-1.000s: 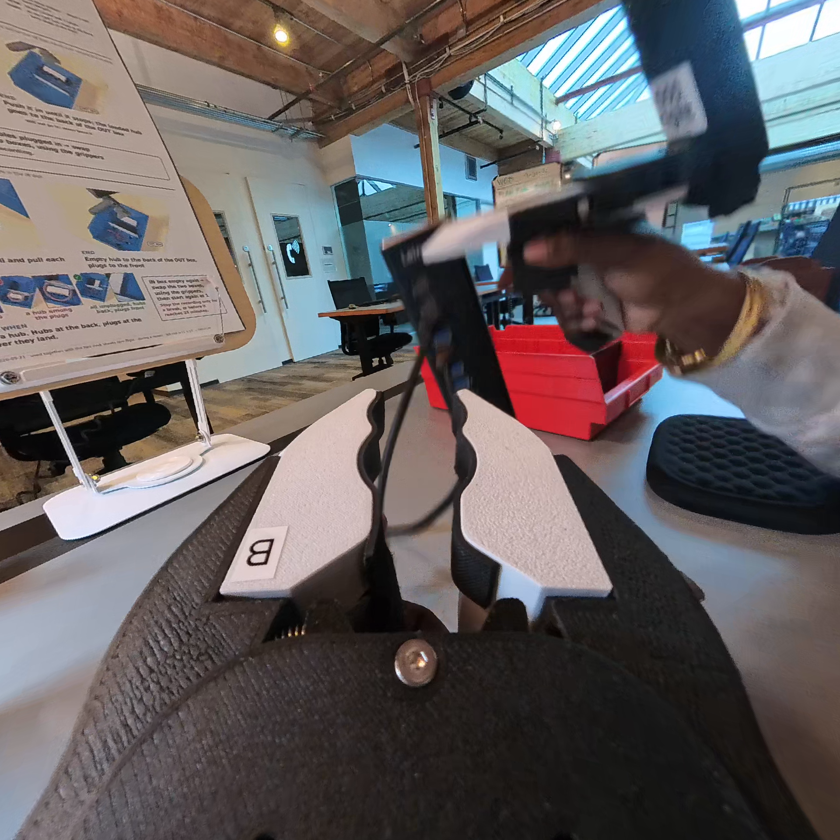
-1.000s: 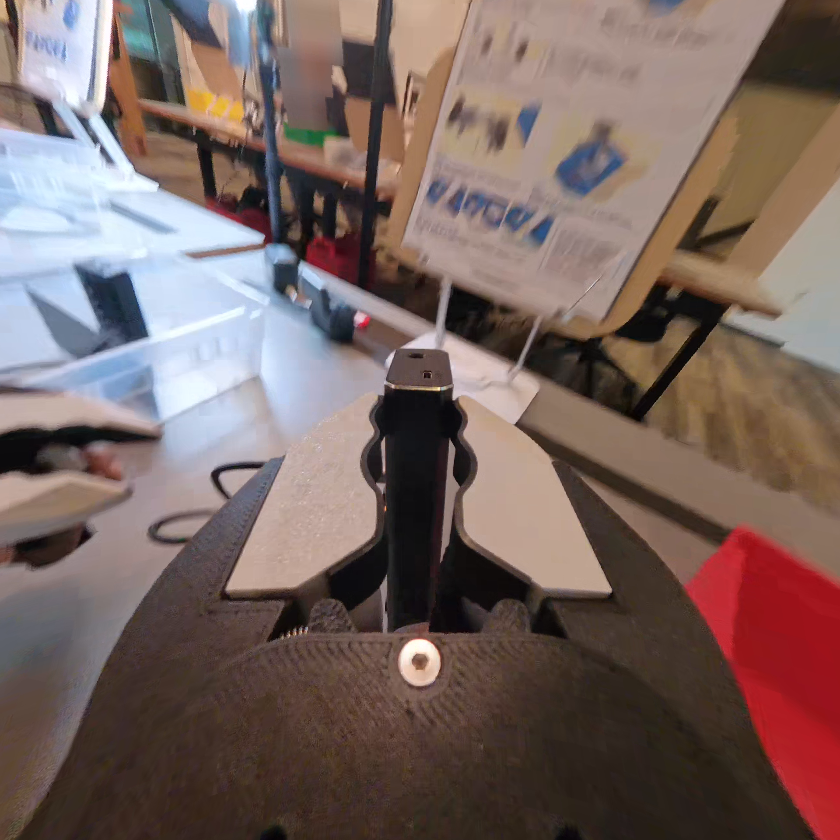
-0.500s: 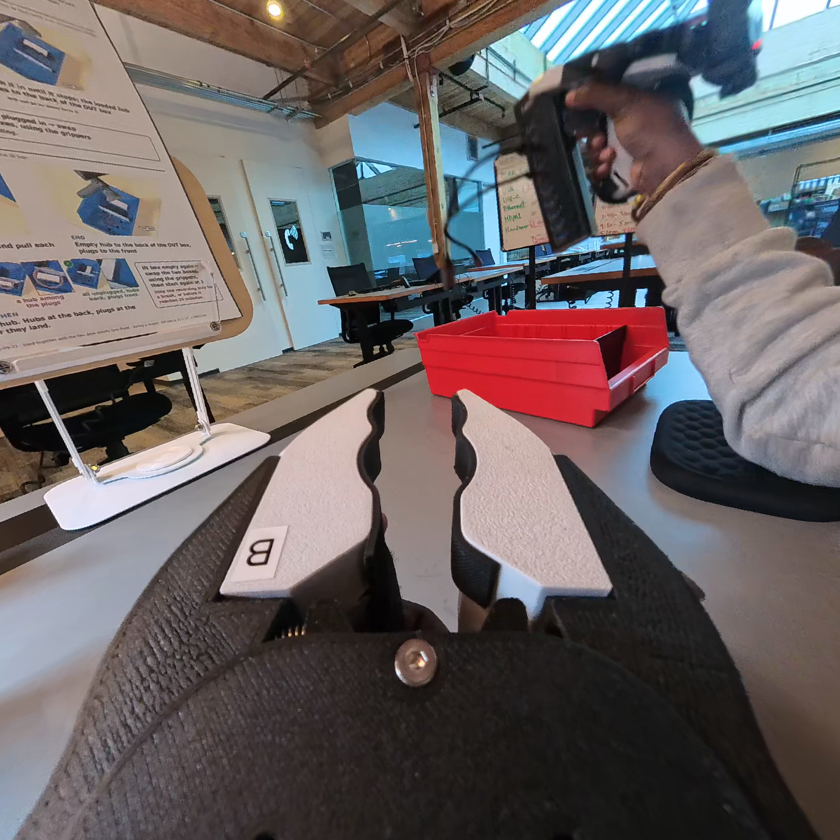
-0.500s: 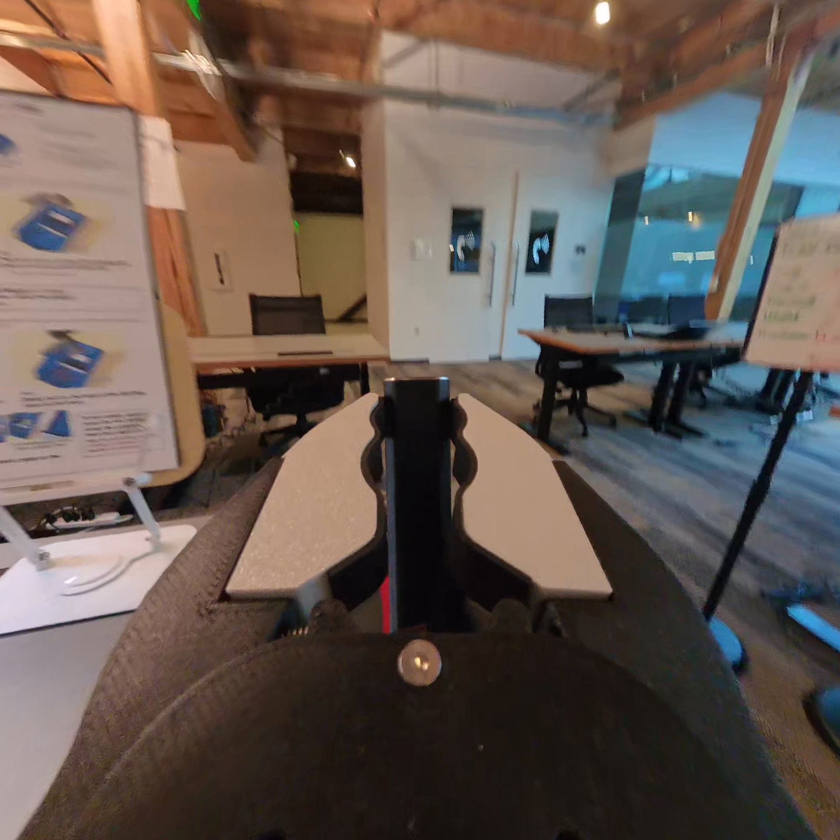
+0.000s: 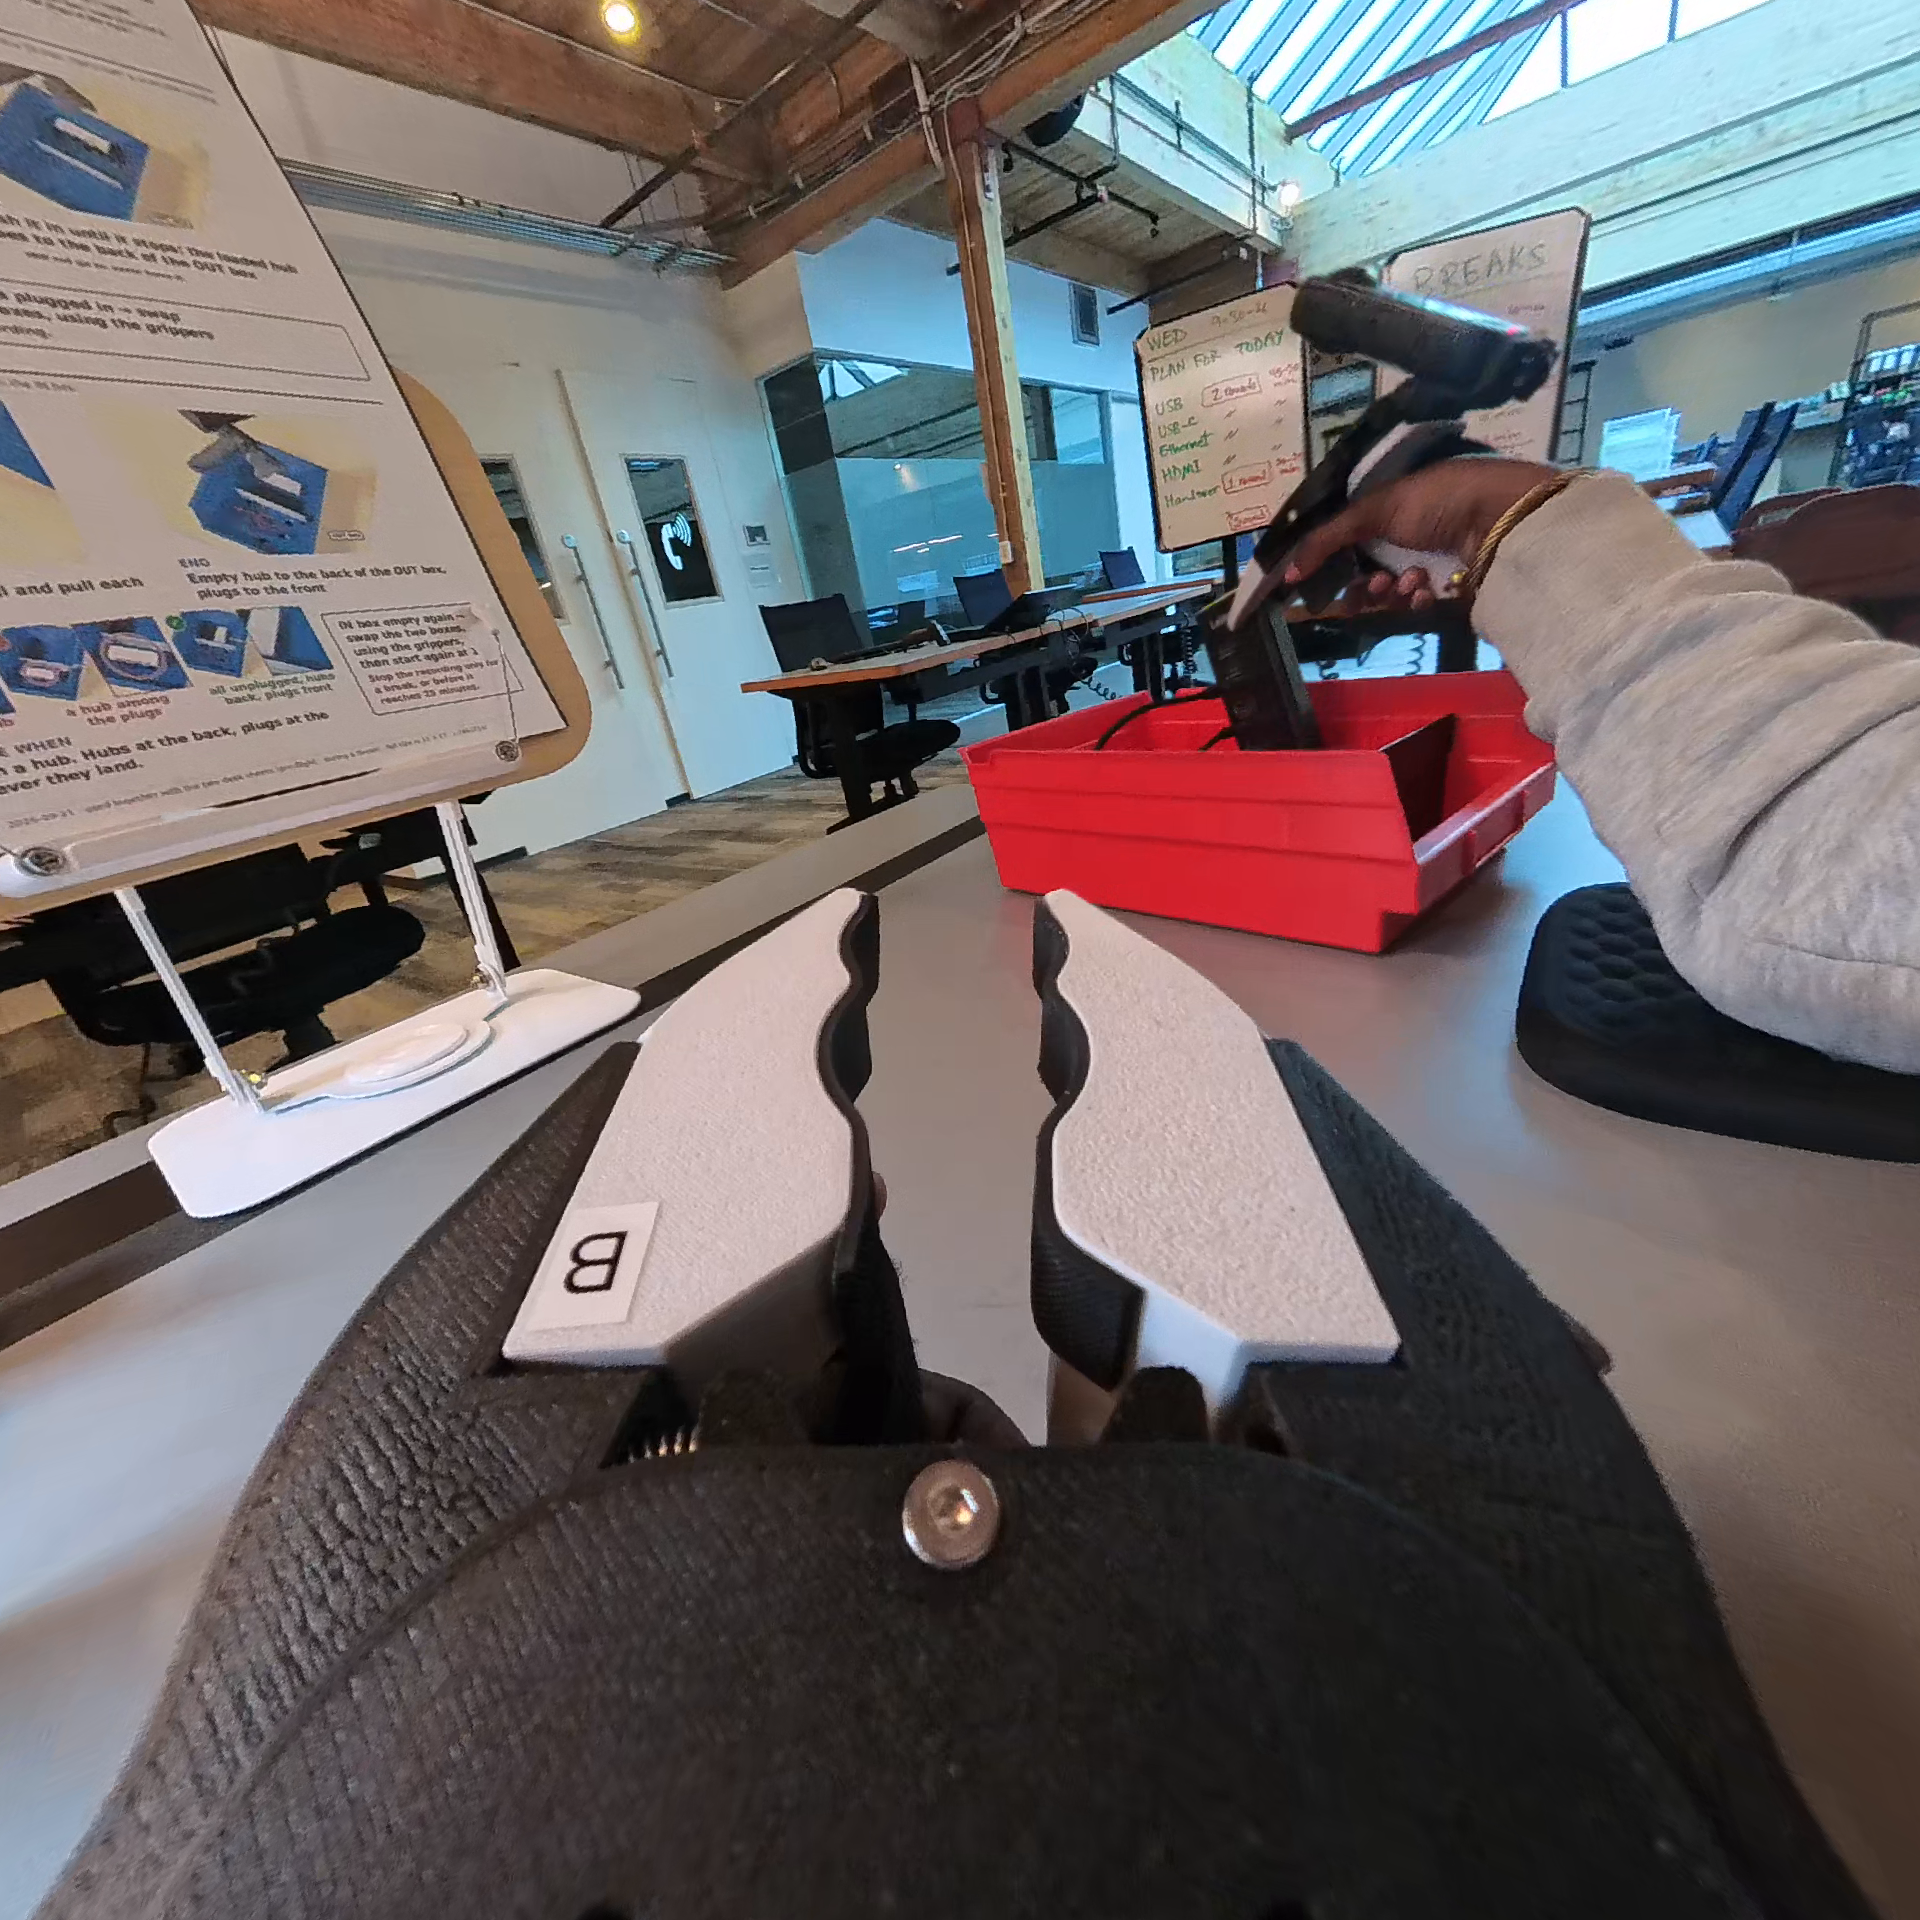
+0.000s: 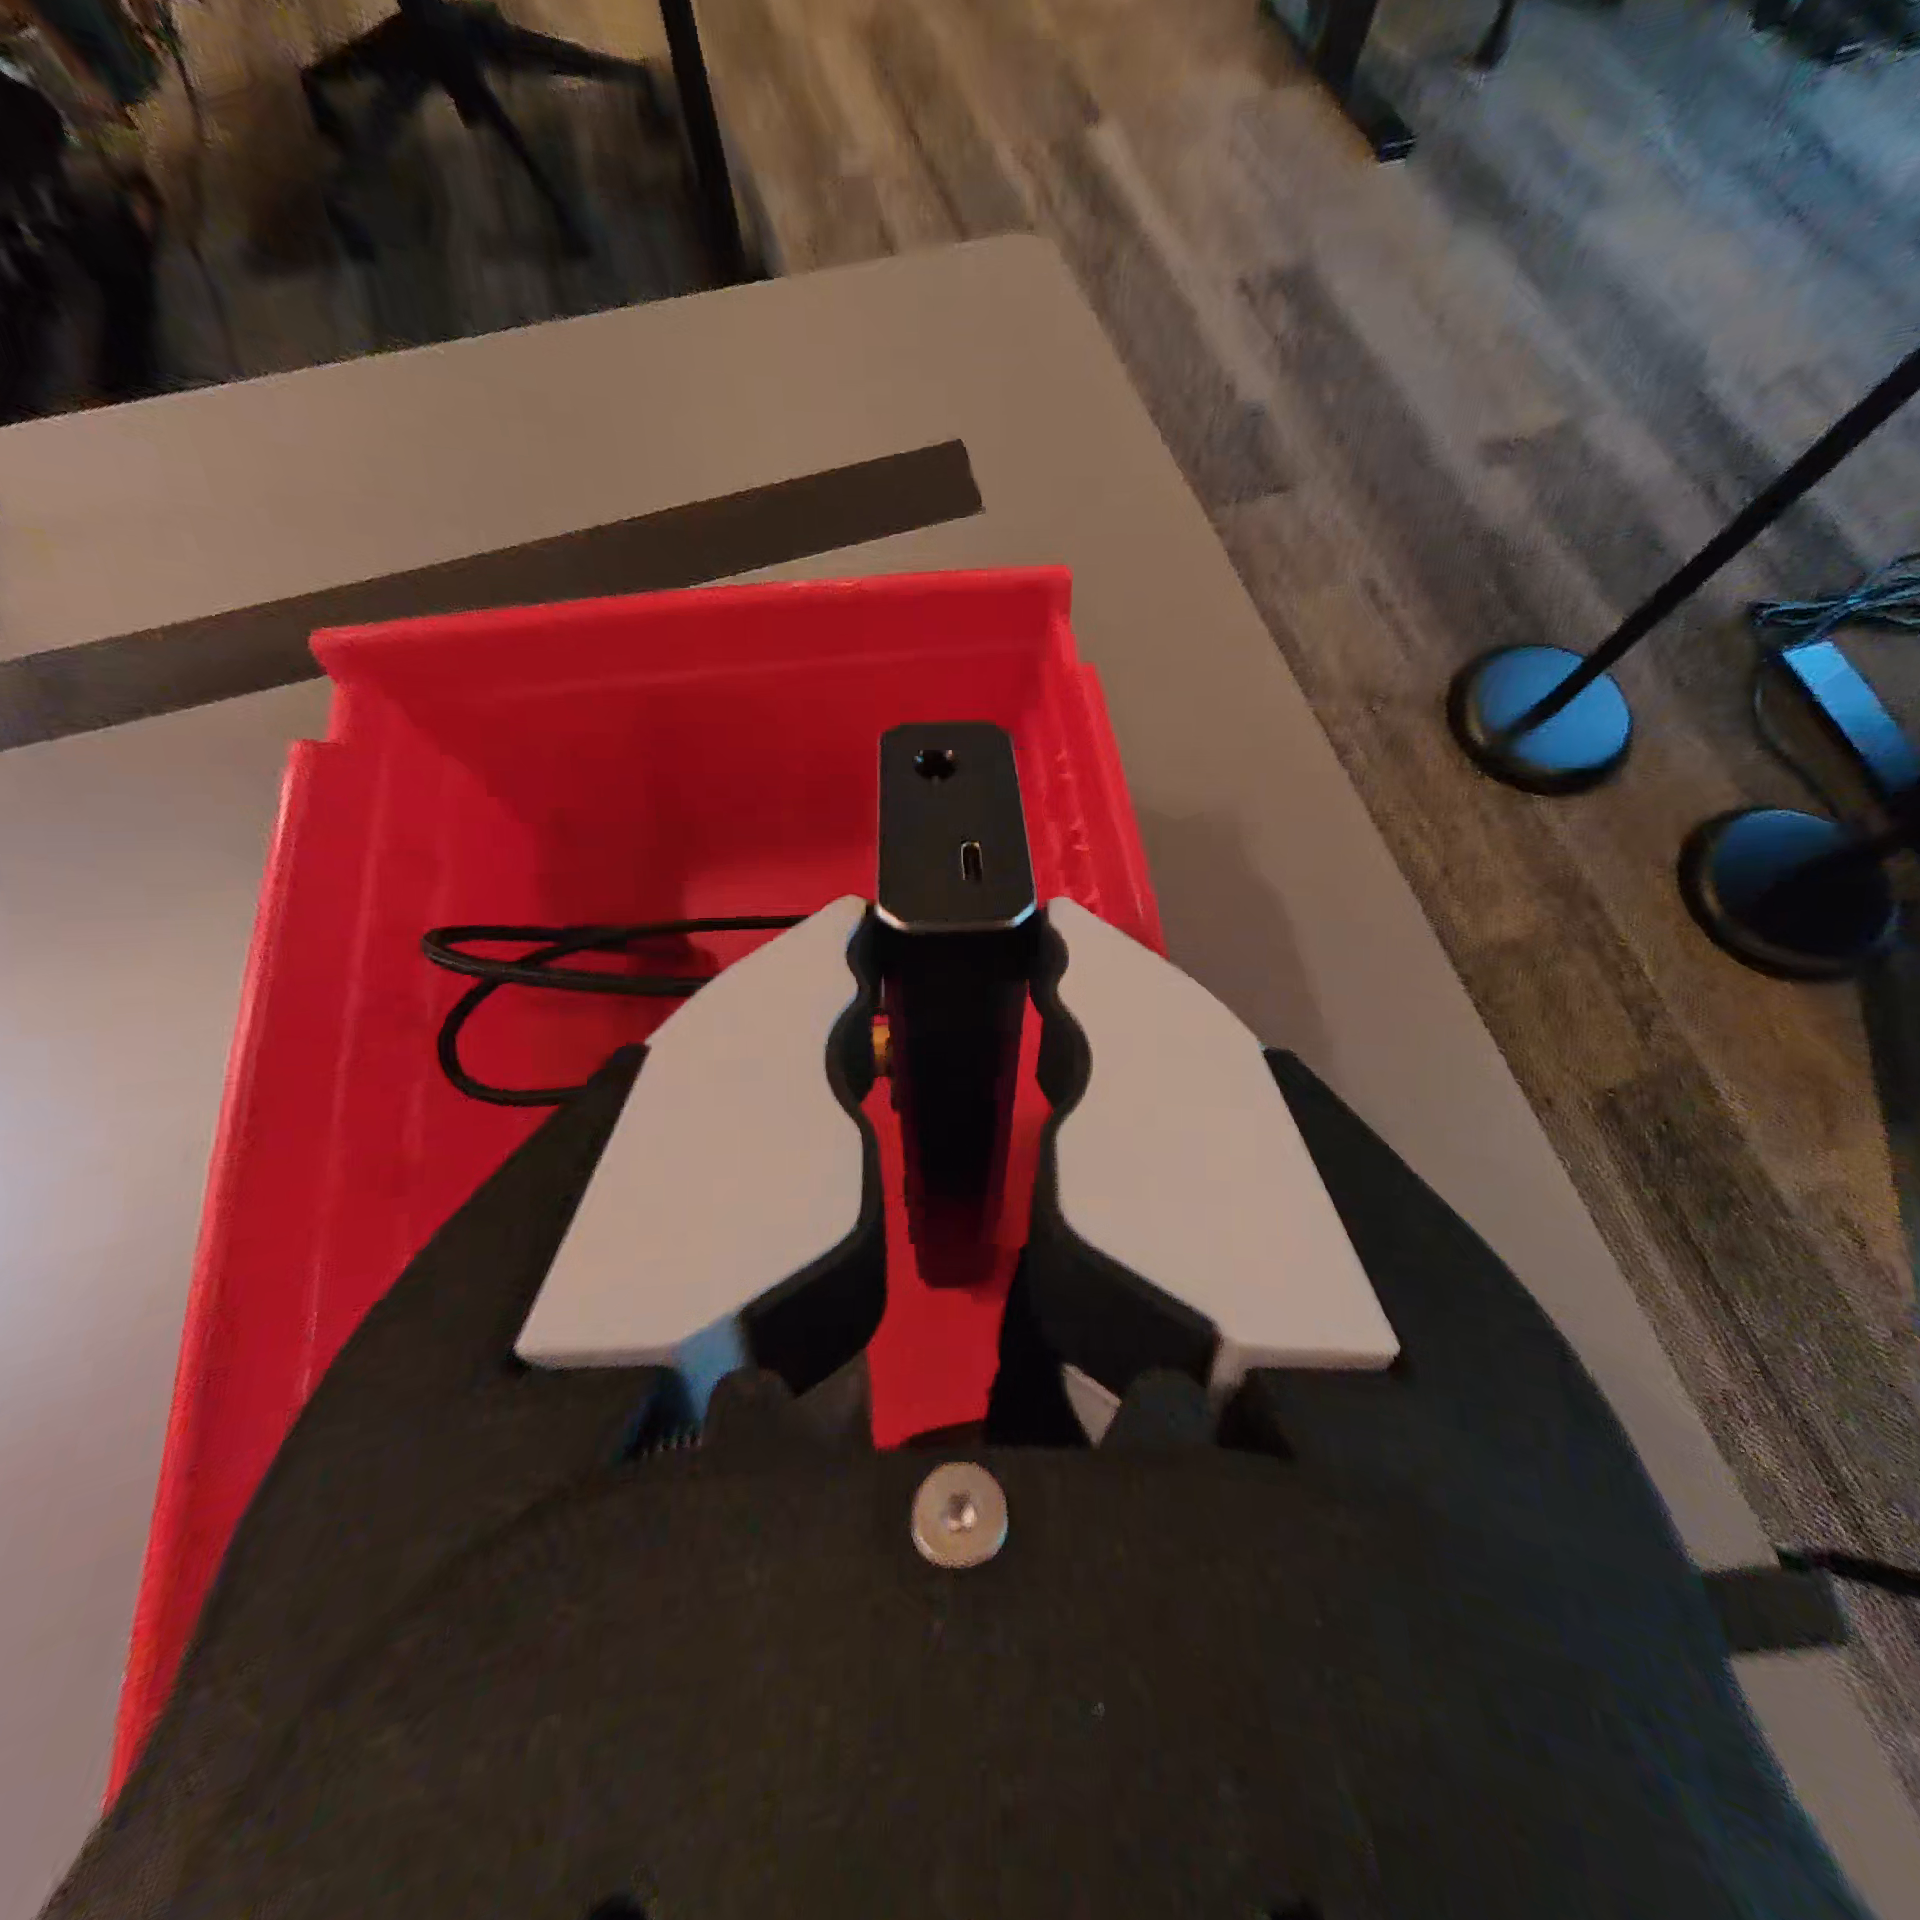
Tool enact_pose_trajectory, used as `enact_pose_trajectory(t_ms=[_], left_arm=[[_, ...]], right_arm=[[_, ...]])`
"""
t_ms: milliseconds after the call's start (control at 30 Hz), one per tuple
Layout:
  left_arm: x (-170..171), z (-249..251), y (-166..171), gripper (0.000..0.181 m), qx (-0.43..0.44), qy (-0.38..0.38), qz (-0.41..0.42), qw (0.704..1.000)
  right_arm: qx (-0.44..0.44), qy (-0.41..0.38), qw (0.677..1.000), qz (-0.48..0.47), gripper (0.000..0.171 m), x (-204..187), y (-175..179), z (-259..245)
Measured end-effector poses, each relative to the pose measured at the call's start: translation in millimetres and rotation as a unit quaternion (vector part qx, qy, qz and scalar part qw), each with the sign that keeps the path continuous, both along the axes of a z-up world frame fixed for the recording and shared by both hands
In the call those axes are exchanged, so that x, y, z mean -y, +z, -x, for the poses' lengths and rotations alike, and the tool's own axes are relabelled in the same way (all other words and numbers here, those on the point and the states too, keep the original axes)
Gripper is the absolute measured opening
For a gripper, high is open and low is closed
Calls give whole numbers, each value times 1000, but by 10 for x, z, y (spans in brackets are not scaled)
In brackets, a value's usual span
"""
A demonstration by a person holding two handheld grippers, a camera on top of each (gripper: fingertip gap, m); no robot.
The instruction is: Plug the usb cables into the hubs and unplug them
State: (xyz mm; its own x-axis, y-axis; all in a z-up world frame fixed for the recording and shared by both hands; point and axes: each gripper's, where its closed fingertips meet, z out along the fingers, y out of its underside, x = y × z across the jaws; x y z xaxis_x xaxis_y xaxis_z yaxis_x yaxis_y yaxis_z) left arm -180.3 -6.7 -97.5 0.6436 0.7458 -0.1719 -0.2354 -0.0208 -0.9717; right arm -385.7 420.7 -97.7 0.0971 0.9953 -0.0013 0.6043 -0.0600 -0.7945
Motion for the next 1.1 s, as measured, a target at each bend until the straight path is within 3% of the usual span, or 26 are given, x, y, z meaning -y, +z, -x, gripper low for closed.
enact_pose_trajectory(t_ms=[233, 433, 700, 833, 1000, 1100], left_arm=[[27, 34, -24, 28, 13, 1, -10, 1000], [40, 46, -39, 28, 8, 9, 1, 1000], [30, 34, 4, 28, 4, 4, -5, 1000], [10, 84, 79, 29, -4, 1, -5, 1000], [-46, 42, 6, 29, 10, -16, -4, 1000], [-158, 2, -74, 29, 21, -38, 13, 999]], right_arm=[[-17, 20, 1000, 3, 30, 173, 112, 74], [-197, 97, 975, 36, 41, 593, 845, 96], [-509, 170, 843, 44, 90, 1114, 2027, -367], [-594, 156, 784, 89, 96, 1139, 2377, -642], [-676, 164, 685, 215, 100, 1056, 2715, -1069], [-698, 151, 654, 251, 100, 923, 2801, -1237]])
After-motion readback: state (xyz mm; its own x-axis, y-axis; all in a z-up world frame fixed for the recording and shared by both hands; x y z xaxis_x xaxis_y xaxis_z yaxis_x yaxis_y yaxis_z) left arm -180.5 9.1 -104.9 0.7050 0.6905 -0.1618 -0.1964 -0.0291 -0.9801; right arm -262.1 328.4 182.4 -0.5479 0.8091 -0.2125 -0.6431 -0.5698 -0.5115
